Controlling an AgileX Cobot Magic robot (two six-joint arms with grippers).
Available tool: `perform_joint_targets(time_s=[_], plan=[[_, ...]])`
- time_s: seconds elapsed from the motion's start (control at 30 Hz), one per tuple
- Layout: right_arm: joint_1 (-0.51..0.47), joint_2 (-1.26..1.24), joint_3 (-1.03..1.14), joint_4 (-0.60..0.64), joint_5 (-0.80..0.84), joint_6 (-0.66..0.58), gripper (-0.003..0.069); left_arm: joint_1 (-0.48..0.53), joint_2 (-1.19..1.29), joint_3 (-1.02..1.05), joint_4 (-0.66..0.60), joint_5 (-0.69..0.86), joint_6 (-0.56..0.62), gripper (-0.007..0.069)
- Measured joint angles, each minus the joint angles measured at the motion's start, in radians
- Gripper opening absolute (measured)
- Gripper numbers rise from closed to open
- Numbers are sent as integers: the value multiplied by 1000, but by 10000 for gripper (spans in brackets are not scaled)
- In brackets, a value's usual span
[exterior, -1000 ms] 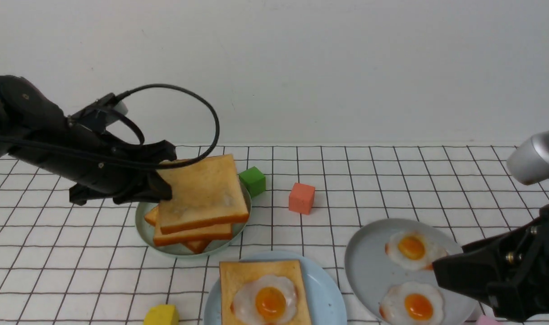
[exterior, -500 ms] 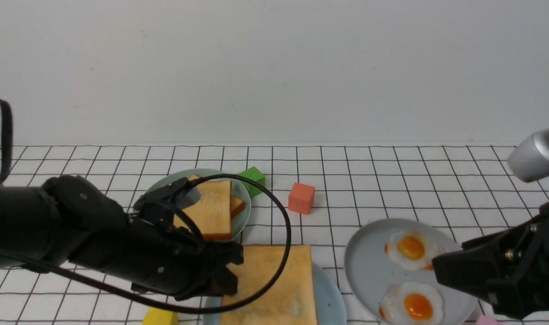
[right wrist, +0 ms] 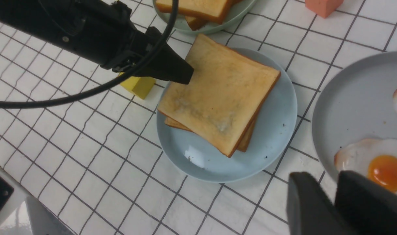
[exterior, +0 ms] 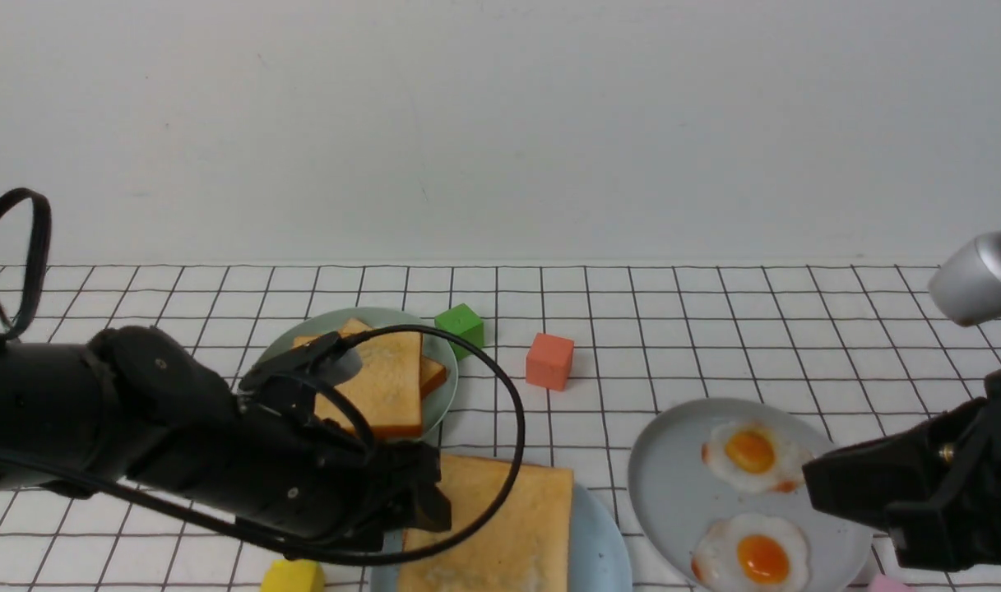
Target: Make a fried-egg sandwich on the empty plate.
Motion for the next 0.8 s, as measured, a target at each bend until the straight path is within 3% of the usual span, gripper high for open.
perform_joint_targets(time_s=[0.07,0.17,0.33,0.37,0.5,0.53,0.67,0.7,0.73,0.8], plan=[[0,-17,0,-35,4,24,0,31,-57,-16,26,43,-33,580],[0,-62,0,-140,15,118,-10,80,-134,-59,66,118,-59,602],[0,-173,27,-329,10,272,-10,97,-243,-88,99,206,-66,545],[0,-234,62,-407,-11,316,-10,97,-303,-89,118,260,-70,496],[0,-377,174,-512,-106,397,-9,97,-410,-89,175,361,-111,369],[0,-456,244,-554,-180,440,-9,97,-480,-83,232,417,-171,273],[0,-590,418,-600,-337,519,-7,97,-650,-22,395,507,-335,69],[0,-595,418,-601,-345,519,-7,97,-660,-17,404,510,-357,59],[0,-629,479,-616,-403,535,-6,97,-731,20,463,528,-423,-6],[0,-660,543,-647,-495,543,-6,97,-848,83,529,541,-508,-13]])
